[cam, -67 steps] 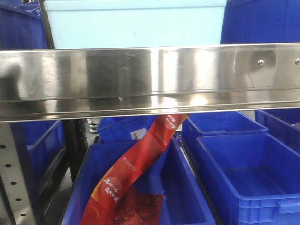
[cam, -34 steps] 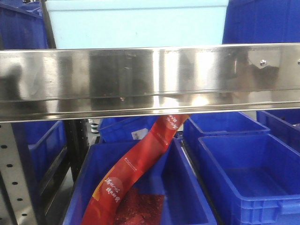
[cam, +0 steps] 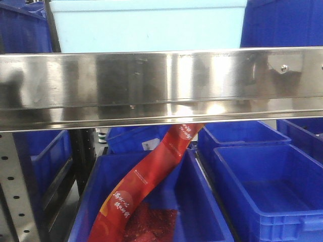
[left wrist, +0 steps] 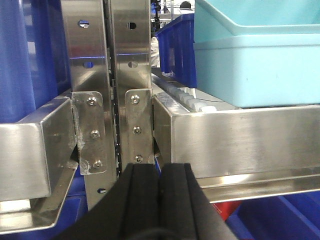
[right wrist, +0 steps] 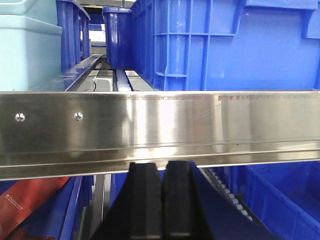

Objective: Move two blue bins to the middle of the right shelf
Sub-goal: 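Open both grippers and withdraw them from the bin walls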

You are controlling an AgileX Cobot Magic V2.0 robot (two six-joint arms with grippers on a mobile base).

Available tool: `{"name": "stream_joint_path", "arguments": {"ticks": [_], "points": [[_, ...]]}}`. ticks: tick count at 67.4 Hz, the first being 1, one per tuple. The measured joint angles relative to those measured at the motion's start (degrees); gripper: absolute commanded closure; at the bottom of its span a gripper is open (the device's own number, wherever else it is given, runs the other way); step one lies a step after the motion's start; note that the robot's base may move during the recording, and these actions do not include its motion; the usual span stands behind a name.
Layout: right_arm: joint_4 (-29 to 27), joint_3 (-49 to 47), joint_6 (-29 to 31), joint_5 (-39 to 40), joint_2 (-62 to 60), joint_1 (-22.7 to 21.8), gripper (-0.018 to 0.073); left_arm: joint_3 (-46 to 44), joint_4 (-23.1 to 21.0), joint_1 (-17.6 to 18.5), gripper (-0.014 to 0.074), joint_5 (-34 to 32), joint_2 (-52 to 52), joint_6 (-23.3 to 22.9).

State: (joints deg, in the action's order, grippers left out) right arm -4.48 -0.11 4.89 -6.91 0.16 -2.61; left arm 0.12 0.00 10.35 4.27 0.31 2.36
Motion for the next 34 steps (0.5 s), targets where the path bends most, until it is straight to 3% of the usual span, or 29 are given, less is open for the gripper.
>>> {"name": "stream_joint_path", "arguments": {"ticks": [34], "points": [[0.00,0.00,0.00,0.00,0.00,0.00,0.0721,0.00,0.00,0.00,0.0707,0.00,0.00,0.00]]}}
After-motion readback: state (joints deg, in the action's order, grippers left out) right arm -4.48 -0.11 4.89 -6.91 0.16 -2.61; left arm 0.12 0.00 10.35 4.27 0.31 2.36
